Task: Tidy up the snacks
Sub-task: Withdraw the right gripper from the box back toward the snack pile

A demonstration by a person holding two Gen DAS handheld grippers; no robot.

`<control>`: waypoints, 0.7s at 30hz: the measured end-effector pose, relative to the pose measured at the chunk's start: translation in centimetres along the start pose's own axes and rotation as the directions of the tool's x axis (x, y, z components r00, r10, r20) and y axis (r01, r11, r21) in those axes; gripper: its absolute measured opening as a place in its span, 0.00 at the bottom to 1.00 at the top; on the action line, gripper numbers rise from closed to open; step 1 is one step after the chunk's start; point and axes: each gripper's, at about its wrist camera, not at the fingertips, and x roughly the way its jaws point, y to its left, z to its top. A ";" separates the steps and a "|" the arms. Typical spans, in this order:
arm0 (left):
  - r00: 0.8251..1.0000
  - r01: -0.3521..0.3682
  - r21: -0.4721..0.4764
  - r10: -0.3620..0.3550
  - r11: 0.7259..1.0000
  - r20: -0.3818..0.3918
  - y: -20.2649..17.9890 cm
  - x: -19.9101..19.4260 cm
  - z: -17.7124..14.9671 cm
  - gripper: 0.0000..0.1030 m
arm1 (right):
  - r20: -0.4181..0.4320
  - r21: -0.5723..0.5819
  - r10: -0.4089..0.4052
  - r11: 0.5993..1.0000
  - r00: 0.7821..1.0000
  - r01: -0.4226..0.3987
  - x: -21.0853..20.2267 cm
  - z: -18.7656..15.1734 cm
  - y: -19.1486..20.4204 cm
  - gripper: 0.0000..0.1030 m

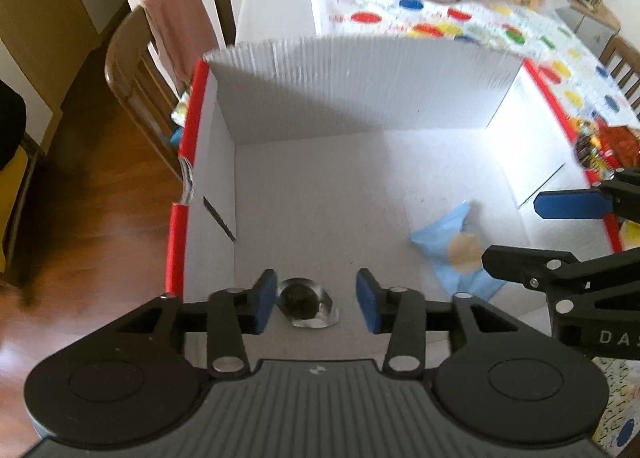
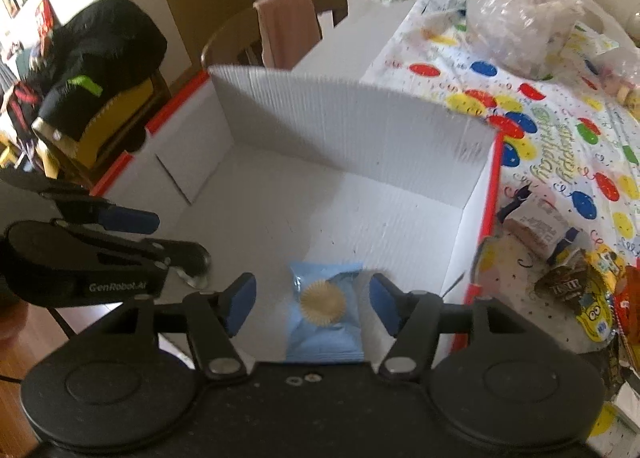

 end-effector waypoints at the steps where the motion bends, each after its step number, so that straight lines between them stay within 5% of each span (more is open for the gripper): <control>1: 1.000 0.000 0.002 0.000 1.000 0.011 -0.1 -0.5 0.0 0.46 | 0.009 -0.001 0.000 1.000 1.000 0.000 -0.5 -0.1 0.1 0.61; 8: 0.996 0.016 0.004 -0.016 1.000 0.092 -1.2 -4.2 -0.5 0.46 | 0.088 0.015 0.019 1.000 0.996 -0.020 -4.1 -0.7 0.1 0.66; 21: 0.972 0.039 0.036 -0.046 0.999 0.228 -4.5 -9.9 -1.5 0.61 | 0.220 0.052 0.041 0.997 0.975 -0.053 -10.4 -2.9 -1.3 0.81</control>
